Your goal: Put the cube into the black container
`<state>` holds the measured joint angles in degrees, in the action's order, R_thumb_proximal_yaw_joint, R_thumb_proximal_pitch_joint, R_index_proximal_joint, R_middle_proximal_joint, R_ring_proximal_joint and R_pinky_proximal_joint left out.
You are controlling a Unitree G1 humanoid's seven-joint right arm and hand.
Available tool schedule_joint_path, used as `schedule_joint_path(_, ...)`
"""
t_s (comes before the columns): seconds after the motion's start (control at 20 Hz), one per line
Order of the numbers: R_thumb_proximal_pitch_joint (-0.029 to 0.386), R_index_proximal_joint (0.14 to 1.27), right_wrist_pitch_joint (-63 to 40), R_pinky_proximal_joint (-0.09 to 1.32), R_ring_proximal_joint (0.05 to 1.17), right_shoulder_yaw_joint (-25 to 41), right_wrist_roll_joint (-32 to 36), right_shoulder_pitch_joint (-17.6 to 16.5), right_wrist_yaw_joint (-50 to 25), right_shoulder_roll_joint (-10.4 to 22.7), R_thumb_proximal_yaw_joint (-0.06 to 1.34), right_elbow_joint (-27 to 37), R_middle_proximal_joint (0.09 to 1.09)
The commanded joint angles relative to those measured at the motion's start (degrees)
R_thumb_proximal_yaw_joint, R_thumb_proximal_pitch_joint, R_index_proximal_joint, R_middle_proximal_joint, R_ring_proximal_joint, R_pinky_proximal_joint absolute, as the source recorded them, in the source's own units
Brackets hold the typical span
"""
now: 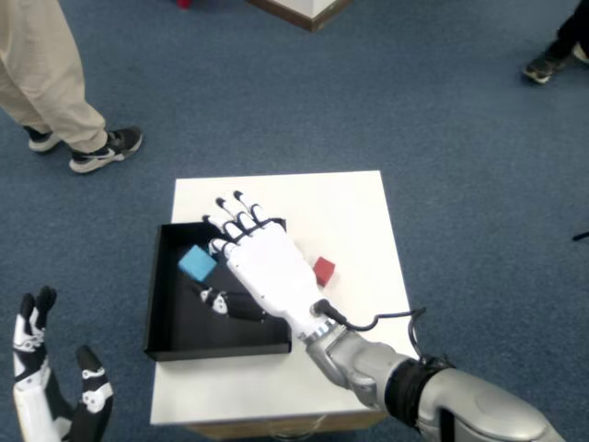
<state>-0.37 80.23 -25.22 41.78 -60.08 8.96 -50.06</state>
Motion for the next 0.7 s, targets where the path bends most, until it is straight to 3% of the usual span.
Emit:
schedule_joint_path(0.05, 0.106, 0.78, 1.30, -0.02, 0.18, 0.58, 2.24, 3.50, -0.42, -0.08, 0.73, -0.28, 0.29)
schedule_joint_path(0.7, 0.130, 0.77, 0.43, -0.03, 0.15, 2.00, 5.03, 4.47, -4.81, 0.19, 0.75, -0.73, 0.26)
